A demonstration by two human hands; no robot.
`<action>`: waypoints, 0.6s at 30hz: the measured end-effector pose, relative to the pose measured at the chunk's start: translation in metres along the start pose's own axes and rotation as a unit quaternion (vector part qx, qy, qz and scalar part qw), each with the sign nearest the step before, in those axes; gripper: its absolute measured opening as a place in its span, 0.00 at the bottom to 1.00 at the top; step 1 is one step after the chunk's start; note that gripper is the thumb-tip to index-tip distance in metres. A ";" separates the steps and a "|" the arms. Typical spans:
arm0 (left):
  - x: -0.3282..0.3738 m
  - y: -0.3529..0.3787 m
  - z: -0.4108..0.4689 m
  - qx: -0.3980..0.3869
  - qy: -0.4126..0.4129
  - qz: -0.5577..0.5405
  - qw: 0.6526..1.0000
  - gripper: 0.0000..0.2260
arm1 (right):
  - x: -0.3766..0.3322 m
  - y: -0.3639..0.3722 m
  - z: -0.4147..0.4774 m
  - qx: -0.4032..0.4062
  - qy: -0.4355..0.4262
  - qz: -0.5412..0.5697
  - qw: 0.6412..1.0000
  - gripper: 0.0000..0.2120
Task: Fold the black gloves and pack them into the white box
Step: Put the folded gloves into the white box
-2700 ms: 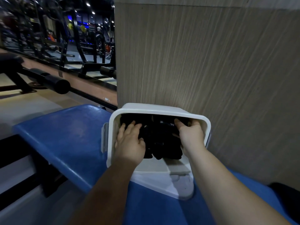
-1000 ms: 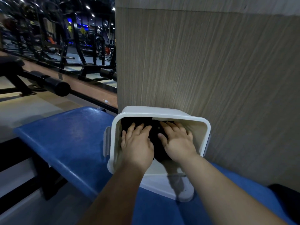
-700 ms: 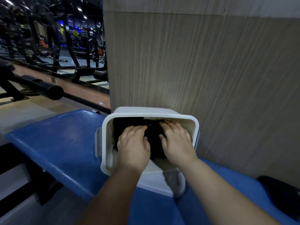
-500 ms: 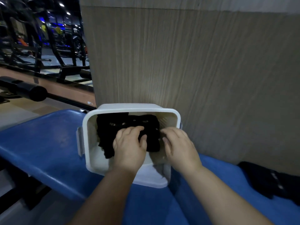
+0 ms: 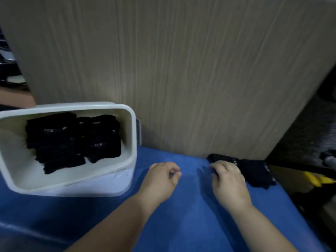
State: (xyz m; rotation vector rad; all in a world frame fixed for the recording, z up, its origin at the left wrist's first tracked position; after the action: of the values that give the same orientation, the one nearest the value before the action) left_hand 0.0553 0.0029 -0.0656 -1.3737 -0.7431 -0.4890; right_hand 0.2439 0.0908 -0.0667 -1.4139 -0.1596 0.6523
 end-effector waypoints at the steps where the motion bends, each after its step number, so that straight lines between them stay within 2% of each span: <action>1: 0.005 0.013 0.005 -0.024 -0.004 -0.015 1.000 0.08 | 0.010 -0.002 -0.001 0.011 0.015 -0.009 1.000 0.15; 3: 0.015 0.036 0.014 -0.062 -0.011 -0.040 0.997 0.09 | 0.027 -0.004 -0.002 0.008 0.049 -0.018 0.999 0.17; 9: 0.046 0.071 0.044 -0.117 -0.041 -0.056 0.991 0.14 | 0.049 0.006 -0.001 -0.113 0.118 0.014 0.986 0.23; 18: 0.070 0.085 0.079 -0.137 -0.098 -0.087 0.982 0.17 | 0.045 0.000 0.003 -0.120 0.089 0.046 0.988 0.22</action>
State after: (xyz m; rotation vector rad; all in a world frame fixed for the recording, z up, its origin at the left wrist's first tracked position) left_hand 0.1485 0.1011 -0.0722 -1.6383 -0.9905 -0.6157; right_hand 0.2789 0.1163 -0.0782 -1.7126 -0.0320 0.5924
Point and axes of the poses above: each hand's wrist, its own z-axis towards the middle knuckle, its own y-axis out of the palm, x = y × z, the point moved 3 cm from there along z, towards the middle knuckle, and after that the axes turned 15 degrees about -x, right-handed, at the moved point
